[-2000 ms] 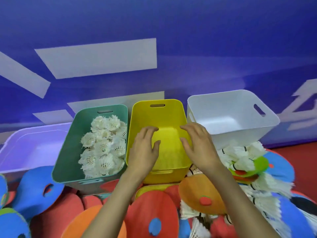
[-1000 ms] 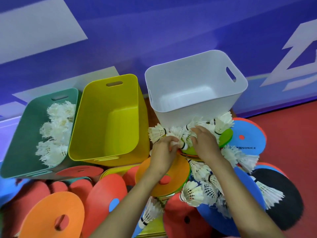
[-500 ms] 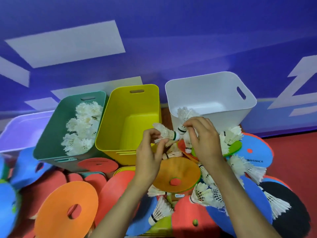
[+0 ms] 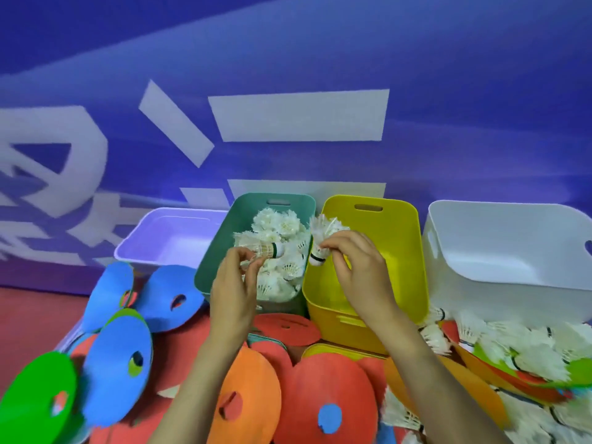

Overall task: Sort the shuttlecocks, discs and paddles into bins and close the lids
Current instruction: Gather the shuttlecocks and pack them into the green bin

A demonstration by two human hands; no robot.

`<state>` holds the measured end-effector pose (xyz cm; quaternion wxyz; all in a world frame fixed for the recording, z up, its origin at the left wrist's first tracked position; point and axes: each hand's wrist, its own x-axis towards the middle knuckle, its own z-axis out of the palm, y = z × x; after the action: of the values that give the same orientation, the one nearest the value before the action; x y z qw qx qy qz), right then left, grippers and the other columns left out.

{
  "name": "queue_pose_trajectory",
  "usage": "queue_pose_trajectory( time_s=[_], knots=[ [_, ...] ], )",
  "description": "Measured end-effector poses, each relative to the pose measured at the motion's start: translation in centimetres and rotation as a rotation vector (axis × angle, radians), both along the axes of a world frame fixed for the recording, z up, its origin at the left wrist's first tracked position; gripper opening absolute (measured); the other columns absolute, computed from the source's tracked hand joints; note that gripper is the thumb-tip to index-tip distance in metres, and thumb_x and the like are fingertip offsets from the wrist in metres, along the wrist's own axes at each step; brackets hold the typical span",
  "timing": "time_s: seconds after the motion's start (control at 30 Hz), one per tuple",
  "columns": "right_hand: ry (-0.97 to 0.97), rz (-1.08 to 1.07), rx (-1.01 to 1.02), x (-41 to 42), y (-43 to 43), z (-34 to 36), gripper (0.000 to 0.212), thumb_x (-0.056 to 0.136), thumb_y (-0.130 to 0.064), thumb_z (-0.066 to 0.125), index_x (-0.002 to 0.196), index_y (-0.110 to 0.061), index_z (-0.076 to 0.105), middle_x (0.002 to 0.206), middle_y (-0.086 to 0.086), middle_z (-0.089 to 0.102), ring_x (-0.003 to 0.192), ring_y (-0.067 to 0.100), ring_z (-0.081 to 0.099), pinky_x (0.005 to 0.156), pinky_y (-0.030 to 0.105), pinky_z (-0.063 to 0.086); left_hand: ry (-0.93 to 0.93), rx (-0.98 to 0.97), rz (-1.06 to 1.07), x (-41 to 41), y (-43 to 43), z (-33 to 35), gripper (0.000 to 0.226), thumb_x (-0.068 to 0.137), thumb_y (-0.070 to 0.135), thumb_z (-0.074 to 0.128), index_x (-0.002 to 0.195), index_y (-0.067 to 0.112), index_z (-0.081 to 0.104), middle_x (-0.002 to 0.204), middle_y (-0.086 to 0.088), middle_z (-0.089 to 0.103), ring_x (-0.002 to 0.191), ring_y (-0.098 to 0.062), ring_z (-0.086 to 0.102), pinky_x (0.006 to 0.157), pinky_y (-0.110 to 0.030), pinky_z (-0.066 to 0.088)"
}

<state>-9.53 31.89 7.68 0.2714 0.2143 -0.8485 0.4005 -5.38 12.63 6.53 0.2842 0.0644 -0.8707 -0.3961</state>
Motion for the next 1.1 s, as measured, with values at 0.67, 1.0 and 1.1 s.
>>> queue_pose_trajectory(
  time_s=[0.67,1.0,1.1],
  knots=[
    [-0.464,-0.082,0.296,-6.1,-11.5,-2.1,0.021,0.095,-0.018,0.050,0.105,-0.016,0.068,0.106,-0.002,0.064,0.099,0.016,0.057,0.085,0.032,0.047,-0.832,-0.763,-0.400,-11.6,-11.9,-7.3,0.019,0.092,0.007,0.038,0.109,0.008,0.047,0.106,-0.014,0.062,0.095,-0.033,0.058,0.070,-0.038,0.042],
    [-1.034,0.223,0.806,-6.3,-13.1,-6.3,0.021,0.087,-0.007,0.047,0.081,0.001,0.065,0.101,0.016,0.069,0.094,0.029,0.064,0.076,0.040,0.053,-1.076,-0.613,-0.681,-12.1,-12.5,-7.1,0.019,0.091,0.003,0.038,0.095,0.012,0.054,0.108,-0.018,0.062,0.083,-0.026,0.050,0.070,-0.031,0.037],
    [-1.071,0.253,0.821,-6.3,-13.4,-6.2,0.025,0.087,-0.006,0.044,0.093,0.001,0.067,0.108,0.010,0.069,0.096,0.025,0.064,0.079,0.038,0.054,-1.042,-0.665,-0.675,-11.1,-12.4,-7.3,0.040,0.090,-0.001,0.040,0.119,0.019,0.059,0.124,-0.011,0.059,0.110,-0.026,0.055,0.085,-0.030,0.042]
  ],
)
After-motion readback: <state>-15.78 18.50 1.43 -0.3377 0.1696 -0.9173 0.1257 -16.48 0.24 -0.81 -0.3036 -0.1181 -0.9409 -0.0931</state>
